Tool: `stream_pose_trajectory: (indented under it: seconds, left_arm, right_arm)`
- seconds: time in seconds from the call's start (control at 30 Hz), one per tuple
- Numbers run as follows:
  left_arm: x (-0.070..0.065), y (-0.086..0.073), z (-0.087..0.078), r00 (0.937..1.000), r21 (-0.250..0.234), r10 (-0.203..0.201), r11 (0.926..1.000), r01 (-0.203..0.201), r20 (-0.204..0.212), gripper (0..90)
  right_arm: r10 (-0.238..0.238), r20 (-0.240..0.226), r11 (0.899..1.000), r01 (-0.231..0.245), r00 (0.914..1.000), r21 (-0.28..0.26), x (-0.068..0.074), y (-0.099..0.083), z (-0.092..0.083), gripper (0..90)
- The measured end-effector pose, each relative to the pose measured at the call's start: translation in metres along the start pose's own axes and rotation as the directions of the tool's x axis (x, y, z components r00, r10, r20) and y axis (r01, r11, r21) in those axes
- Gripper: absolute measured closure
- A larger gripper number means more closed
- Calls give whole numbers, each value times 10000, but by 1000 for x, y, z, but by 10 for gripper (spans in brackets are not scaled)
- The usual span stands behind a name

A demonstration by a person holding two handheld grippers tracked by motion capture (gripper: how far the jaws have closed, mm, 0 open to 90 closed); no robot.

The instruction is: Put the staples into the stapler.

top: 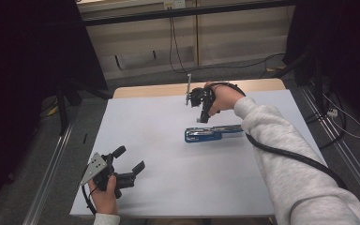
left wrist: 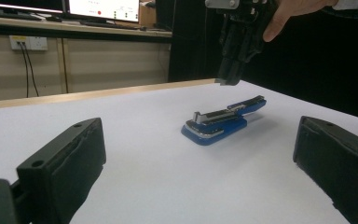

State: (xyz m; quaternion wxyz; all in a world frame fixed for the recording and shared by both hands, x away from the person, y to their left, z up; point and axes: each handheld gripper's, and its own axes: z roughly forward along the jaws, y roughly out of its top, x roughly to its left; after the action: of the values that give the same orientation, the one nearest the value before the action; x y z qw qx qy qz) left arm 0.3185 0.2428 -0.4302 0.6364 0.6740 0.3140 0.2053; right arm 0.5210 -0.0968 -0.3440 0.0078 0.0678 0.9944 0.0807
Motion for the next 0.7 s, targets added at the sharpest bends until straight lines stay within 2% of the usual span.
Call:
stream_pose_trajectory:
  seconds: [0.07,0.1,0.13,0.2,0.23,0.27,0.3,0.33,0.37,0.43,0.47,0.53,0.57,0.6,0.67,0.7]
  left_arm:
    - [-2,0,0,10000,-97,-7,10000,7,-43,24]
    - [-1,1,0,9999,1,167,9999,-167,16,24]
    - [-2,2,0,9996,0,267,9996,-267,-122,24]
    - [-3,2,1,9994,123,359,9993,-359,3,24]
    - [-3,3,0,9985,260,553,9981,-552,-21,24]
    - [-4,2,1,9993,208,382,9991,-383,43,26]
    - [-3,3,1,9979,273,644,9975,-646,95,26]
    - [-4,2,2,9993,217,361,9991,-363,102,26]
    - [-3,3,1,9985,275,544,9981,-546,79,26]
    - [-3,3,1,9984,302,554,9980,-557,133,26]
    - [-5,2,2,9995,333,258,9991,-264,171,27]
    - [-5,2,1,9996,347,218,9991,-224,176,28]
    - [-5,2,1,9996,374,224,9990,-231,182,28]
    - [-4,3,1,9991,369,399,9985,-403,121,28]
    - [-4,2,1,9991,379,362,9986,-369,203,28]
    - [-3,2,0,9991,391,411,9984,-413,58,28]
  right_arm:
    - [22,-96,10000,-23,10000,-93,0,-1,0,786]
    - [22,-96,10000,-23,10000,-93,0,-1,0,786]
    - [7,-41,10000,-8,10000,-95,0,-1,0,786]
    - [140,-87,9999,-141,9999,-93,0,-1,0,786]
    - [68,-84,9999,-69,9999,-125,0,-1,0,786]
    - [117,-62,9998,-118,9999,-152,0,0,0,786]
    - [117,-62,9998,-118,9999,-152,0,0,0,786]
    - [100,-65,9998,-101,9999,-144,0,0,0,786]
    - [54,-44,9998,-54,10000,-168,-1,0,0,786]
    - [163,-74,9998,-164,9998,-142,-1,1,0,786]
    - [160,-59,9998,-161,9999,-127,-2,1,0,786]
    - [145,-25,9998,-145,9999,-118,-2,1,0,786]
    - [145,-24,9997,-146,9999,-190,-2,2,0,786]
    - [192,-87,9996,-194,9998,-195,-2,2,0,786]
    - [142,-18,9998,-142,9999,-163,-2,3,1,786]
    - [160,-55,9997,-161,9999,-155,-1,4,1,786]
